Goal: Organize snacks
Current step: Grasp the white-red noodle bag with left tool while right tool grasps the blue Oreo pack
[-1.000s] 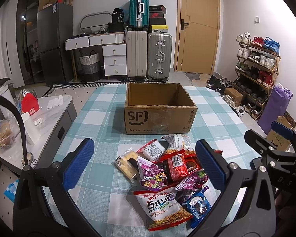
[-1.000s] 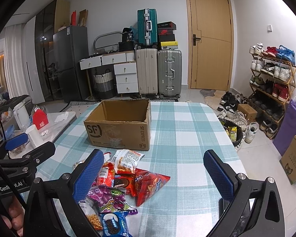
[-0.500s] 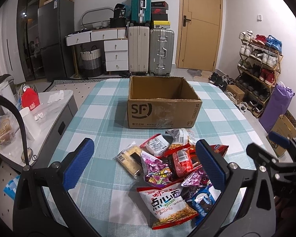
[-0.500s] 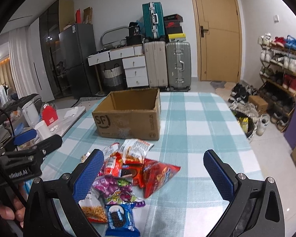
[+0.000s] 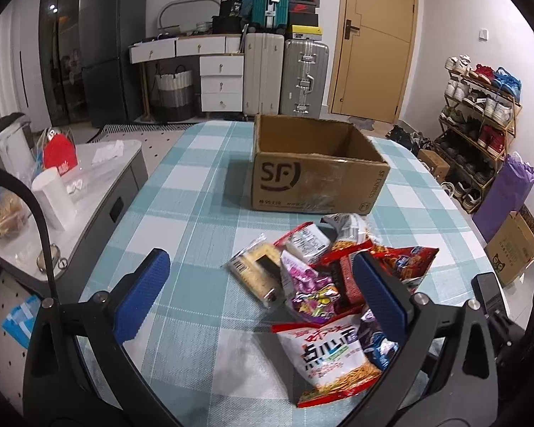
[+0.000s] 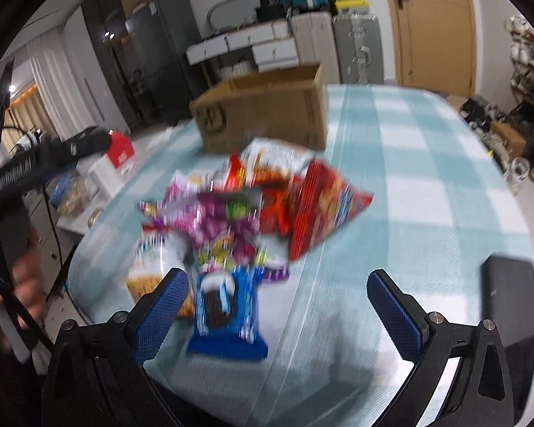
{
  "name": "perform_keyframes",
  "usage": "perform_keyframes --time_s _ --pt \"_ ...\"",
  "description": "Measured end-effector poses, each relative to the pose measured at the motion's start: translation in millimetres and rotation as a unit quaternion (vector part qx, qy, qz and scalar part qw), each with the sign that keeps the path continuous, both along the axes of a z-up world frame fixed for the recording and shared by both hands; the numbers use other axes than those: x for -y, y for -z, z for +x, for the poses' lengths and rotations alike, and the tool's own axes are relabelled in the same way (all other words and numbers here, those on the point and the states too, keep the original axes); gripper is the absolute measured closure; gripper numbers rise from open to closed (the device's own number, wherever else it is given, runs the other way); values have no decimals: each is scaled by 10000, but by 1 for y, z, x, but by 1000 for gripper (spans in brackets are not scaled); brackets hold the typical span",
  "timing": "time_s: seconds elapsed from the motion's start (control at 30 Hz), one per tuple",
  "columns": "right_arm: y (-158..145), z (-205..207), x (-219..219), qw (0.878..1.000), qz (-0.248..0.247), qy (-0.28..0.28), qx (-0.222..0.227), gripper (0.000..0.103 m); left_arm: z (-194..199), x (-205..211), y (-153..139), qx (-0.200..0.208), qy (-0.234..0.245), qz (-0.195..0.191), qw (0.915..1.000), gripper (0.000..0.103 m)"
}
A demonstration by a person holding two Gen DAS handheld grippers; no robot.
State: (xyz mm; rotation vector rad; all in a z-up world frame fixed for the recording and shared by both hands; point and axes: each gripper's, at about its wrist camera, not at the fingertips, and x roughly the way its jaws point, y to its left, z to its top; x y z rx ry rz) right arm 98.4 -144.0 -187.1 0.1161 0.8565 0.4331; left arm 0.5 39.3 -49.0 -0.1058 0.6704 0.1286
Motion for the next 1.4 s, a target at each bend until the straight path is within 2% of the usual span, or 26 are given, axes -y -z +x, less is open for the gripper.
perform_keyframes --time_s 0.07,0.17,0.27,0.37,0.53,0.63,0.83,0.9,1.13,1.4 --pt "7 -1 -3 9999 72 -122 -42 10 1 -3 5 -48 -29 3 10000 1" --pt "14 -2 -11 9995 85 -301 -106 10 2 -9 13 -110 -71 -5 9999 1" --pt "20 -2 -21 9988 50 -456 -164 13 -4 -13 20 -121 -335 270 9990 1" --pt "24 -1 -29 9980 51 -571 -252 16 -9 -19 28 -135 -406 420 9982 1" --pt "32 4 -37 9972 48 -669 -327 24 -11 -33 45 -363 -452 304 9979 1" --pt "34 5 -43 9968 -72 -733 -310 31 -14 -42 56 -444 -478 273 9975 1" --pt "34 3 -47 9964 -277 -778 -184 52 -16 -48 68 -594 -393 172 9973 1" --pt "34 3 -45 9962 -294 -801 -187 57 -13 -46 71 -658 -318 106 9973 1" --pt "32 4 -38 9969 -166 -759 -125 59 -12 -30 76 -902 -15 -121 9958 1" --pt "31 -3 -18 9982 70 -598 -26 59 -7 -23 80 -1140 380 -901 9887 1"
